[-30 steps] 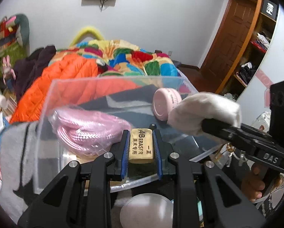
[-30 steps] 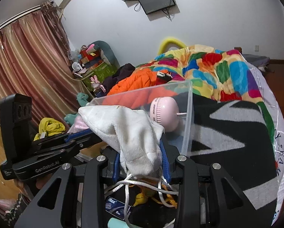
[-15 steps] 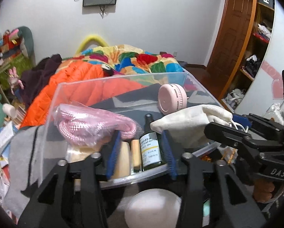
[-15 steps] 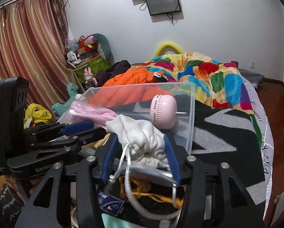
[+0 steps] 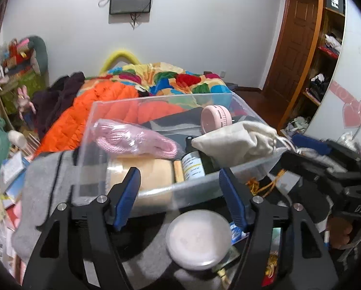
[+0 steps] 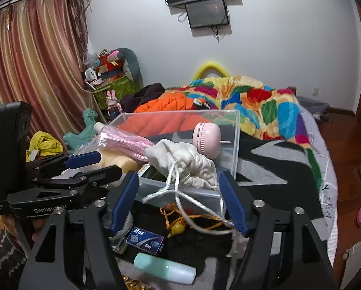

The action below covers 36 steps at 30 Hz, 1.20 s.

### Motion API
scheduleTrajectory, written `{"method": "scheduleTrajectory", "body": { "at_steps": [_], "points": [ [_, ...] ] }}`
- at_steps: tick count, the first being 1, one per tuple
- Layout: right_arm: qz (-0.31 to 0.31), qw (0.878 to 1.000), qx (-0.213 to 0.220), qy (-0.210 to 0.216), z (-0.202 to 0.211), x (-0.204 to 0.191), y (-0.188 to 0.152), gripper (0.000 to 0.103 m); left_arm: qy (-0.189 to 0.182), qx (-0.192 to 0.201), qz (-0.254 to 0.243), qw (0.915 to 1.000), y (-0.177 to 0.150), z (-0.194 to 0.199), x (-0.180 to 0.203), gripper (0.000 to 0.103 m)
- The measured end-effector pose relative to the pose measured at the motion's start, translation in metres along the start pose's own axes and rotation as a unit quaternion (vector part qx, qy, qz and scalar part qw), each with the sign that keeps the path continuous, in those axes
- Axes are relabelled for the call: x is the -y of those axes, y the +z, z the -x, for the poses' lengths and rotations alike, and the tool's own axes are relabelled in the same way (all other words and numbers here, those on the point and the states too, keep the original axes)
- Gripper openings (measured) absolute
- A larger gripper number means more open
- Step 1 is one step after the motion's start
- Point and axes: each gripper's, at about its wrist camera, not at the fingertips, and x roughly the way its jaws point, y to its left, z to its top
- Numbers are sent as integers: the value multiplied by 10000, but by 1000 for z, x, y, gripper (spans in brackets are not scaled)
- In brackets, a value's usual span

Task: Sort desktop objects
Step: 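Drop the eraser and white pouch into the clear box and release both, then grasp the white round container with the left gripper while the right grasps the orange-corded charm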

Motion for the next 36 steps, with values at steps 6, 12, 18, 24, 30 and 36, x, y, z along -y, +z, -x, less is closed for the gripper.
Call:
{"method": "scheduleTrajectory", "body": {
  "at_steps": [6, 12, 18, 24, 30, 36],
  "points": [
    [329, 9987, 237, -305, 18, -17, -8, 79, -35, 37, -136, 9999, -11, 18, 5, 72],
    [538, 9972, 219, -460, 24, -29, -20, 79, -36, 130, -255, 9996, -21, 34, 11, 79],
    [627, 9971, 42, -426, 34, -30, -36, 79, -380, 50, -203, 9991, -34, 46, 12, 84],
    [605, 9959, -150, -662, 36, -20, -53, 84, -149, -13, -462, 9988, -55, 41, 24, 85],
    [476, 9957, -392, -687, 23, -12, -61, 84, -25, -164, -648, 9978, -65, 23, 35, 90],
    [222, 9968, -581, -508, 9, -4, -64, 84, 0, -229, -723, 9971, -65, 10, 38, 93]
  ]
}}
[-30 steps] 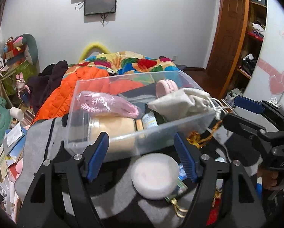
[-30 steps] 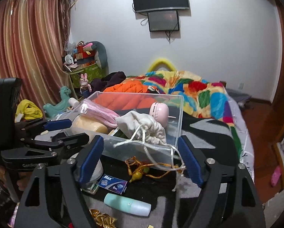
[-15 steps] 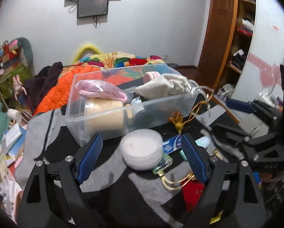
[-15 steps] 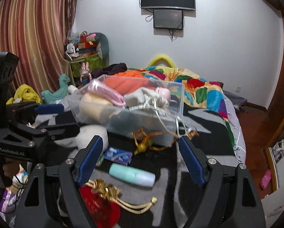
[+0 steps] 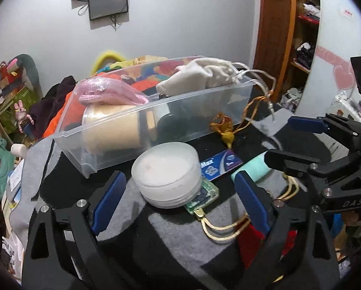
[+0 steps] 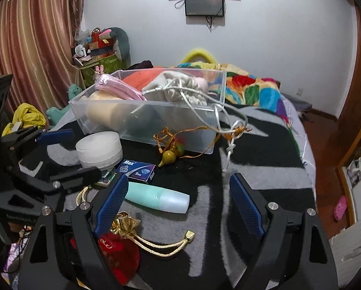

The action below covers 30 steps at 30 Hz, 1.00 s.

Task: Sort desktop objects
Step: 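Grasp the white round container with the left gripper while the right grasps the orange-corded charm, then lower the white container and orange-corded charm into the clear box, release both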

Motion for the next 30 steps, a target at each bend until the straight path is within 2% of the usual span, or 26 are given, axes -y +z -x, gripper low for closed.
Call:
{"method": "scheduleTrajectory", "body": {
  "at_steps": [4, 10, 14, 20, 22, 24, 29, 30],
  "points": [
    [-180, 9996, -158, 140, -10, 8, 1, 84, -139, -146, 80, 9998, 2, -11, -5, 93],
    [-614, 9968, -339, 372, -29, 23, 7, 84, -208, -110, 289, 9993, 10, -22, -13, 93],
    [-1008, 9911, -455, 738, -43, 35, 12, 83, -280, -213, 327, 9988, 9, -32, -14, 93],
    [-1217, 9866, -627, 884, -56, 45, 17, 67, -354, -148, 585, 9975, 8, -31, -27, 93],
    [-1153, 9881, -596, 823, -57, 43, 20, 56, -406, -234, 680, 9966, 7, -35, -31, 93],
    [-983, 9894, -569, 900, -56, 37, 23, 51, -427, -209, 740, 9961, 7, -35, -33, 93],
    [-532, 9949, -497, 697, -59, 18, 26, 49, -230, 6, 727, 9971, 6, -28, -31, 91],
    [-492, 9953, -508, 658, -60, 16, 26, 46, -167, 33, 672, 9976, 6, -27, -29, 89]
  ]
}}
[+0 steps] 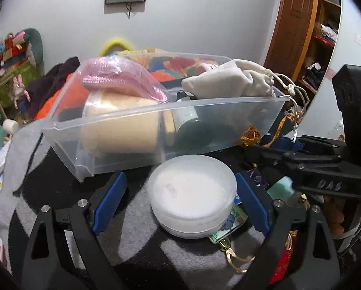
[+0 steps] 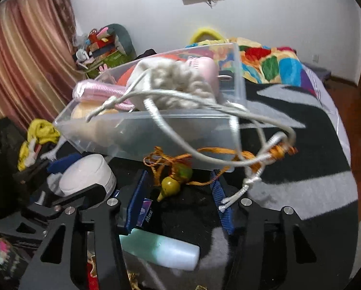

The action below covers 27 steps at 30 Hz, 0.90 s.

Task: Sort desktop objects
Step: 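Lower the white container and orange-corded charm into the clear box, release both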

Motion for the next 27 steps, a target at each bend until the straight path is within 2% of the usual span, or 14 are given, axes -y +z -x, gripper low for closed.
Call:
{"method": "scheduleTrajectory", "body": {
  "at_steps": [3, 4, 5, 7, 19, 27],
  "points": [
    [148, 9995, -74, -255, -8, -6, 0, 36, 22, -37, -98, 9999, -1, 0, 3, 75],
    [186, 9992, -63, -342, -8, -8, 0, 34, 13, -39, -102, 9999, -2, 0, 5, 67],
    [246, 9988, -38, -410, -8, -9, 0, 33, 41, -25, -134, 9999, -2, 1, 7, 66],
    [315, 9981, 12, -523, -7, -11, -3, 25, 108, 21, -155, 9998, -3, 1, 8, 66],
    [352, 9988, 316, 89, 22, -22, -11, 25, 175, 202, 67, 9996, -9, 13, 2, 65],
    [619, 9964, 580, 81, 41, -38, -9, 25, 246, 395, 402, 9981, -11, 30, -16, 65]
  ]
}}
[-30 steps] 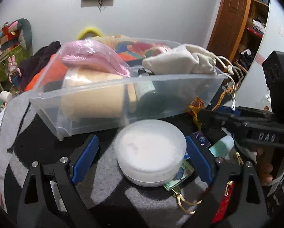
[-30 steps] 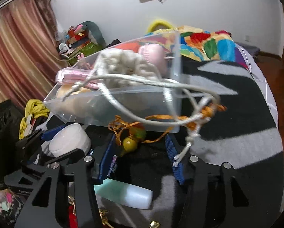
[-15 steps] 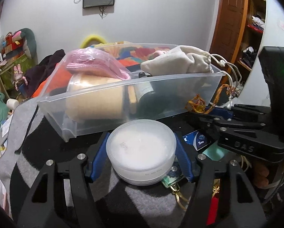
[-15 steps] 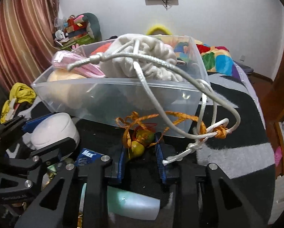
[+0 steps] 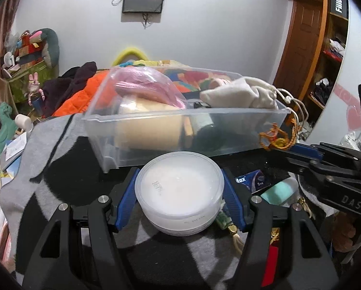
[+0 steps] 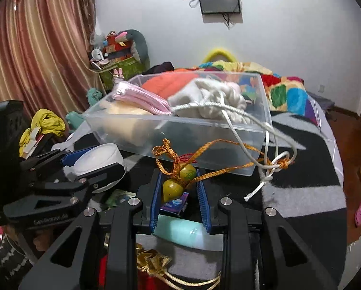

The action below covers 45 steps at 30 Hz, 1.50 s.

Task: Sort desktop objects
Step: 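Lower the white container and orange-corded charm into the clear box, release both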

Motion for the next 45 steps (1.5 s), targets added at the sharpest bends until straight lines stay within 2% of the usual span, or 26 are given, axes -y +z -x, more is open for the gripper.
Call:
{"method": "scheduleTrajectory", "body": {
  "at_steps": [8, 17, 23, 30, 37, 40, 42, 45],
  "points": [
    [53, 9998, 206, 15, 4, -4, 15, 25, 56, 446, 47, 9990, 23, 28, -13, 65],
    [-209, 9989, 227, 342, -16, 2, 42, 25, 100, 725, 83, 9973, 54, 33, -23, 65],
    [-228, 9988, 156, 394, -30, 1, 55, 25, 266, 637, 82, 9976, 71, 10, -28, 65],
    [-341, 9985, 143, 400, -41, 4, 55, 24, 405, 519, 217, 9976, 77, -15, -37, 65],
    [-109, 9997, 173, 103, -46, -4, 57, 24, 764, 596, 139, 9952, 79, -27, -37, 65],
    [19, 9998, 207, -79, -45, -10, 55, 24, 750, 533, 121, 9957, 77, -32, -37, 65],
    [43, 9997, 220, -132, -42, -12, 53, 25, 877, 583, -33, 9944, 72, -31, -34, 65],
    [-6, 9997, 241, -88, -37, -9, 52, 29, 865, 608, -189, 9942, 65, -27, -29, 71]
  ]
}}
